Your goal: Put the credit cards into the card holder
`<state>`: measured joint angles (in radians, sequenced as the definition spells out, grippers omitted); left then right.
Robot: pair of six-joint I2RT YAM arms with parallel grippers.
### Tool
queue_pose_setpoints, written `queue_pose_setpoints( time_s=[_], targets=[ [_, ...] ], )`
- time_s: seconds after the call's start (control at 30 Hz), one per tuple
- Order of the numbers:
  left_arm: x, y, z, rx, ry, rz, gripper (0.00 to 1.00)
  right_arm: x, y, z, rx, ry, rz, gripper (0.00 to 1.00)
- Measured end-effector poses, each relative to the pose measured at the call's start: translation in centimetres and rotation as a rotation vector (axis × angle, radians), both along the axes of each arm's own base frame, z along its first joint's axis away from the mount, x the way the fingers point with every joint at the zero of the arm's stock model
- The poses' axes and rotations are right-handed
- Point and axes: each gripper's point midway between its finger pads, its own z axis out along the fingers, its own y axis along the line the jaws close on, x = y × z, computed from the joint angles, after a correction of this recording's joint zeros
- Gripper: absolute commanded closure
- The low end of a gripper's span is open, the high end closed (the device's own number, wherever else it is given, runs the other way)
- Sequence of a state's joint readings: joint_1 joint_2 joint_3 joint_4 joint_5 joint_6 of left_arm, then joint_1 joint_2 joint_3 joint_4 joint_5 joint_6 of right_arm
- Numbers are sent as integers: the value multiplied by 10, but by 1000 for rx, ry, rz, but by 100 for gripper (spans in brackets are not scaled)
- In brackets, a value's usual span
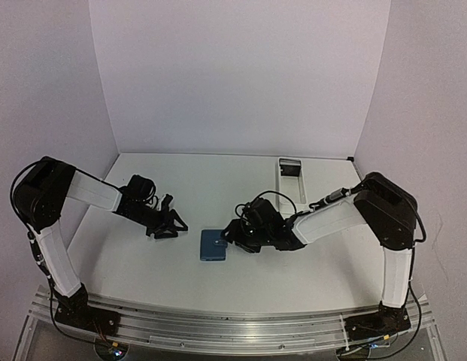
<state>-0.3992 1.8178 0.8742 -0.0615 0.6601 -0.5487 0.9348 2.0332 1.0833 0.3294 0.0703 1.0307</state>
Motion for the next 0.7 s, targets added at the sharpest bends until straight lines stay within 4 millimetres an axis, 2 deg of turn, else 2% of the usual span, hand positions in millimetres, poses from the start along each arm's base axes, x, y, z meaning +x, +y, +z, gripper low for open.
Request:
queue_pose_setpoints(
  time_s=[0.1,0.13,0.17,0.27,0.33,0.37,0.47,0.57,0.63,0.7],
  targets=[
    [0,5,3,31,-24,5,37,0,-17,4,-101,-27,-10,17],
    [1,8,6,44,-46,1,33,1,-22,9,-127,-43,-10,7],
    [3,11,11,61,-72,3,29,3,-29,17,-163,-75,5,2],
    [14,23,35,95,-182,19,19,16,-40,59,-208,-193,42,2],
    [26,36,59,116,-286,42,16,31,-53,98,-219,-298,40,2],
    [33,46,76,129,-355,63,13,40,-66,121,-233,-364,25,2],
    [55,82,123,195,-562,171,5,60,-125,189,-272,-546,-77,2],
    [61,125,158,310,-756,311,4,64,-213,228,-351,-670,-230,2],
    [55,149,160,388,-839,376,5,57,-273,230,-429,-714,-331,2],
    [46,169,145,469,-863,418,6,46,-317,218,-509,-726,-399,2]
  ],
)
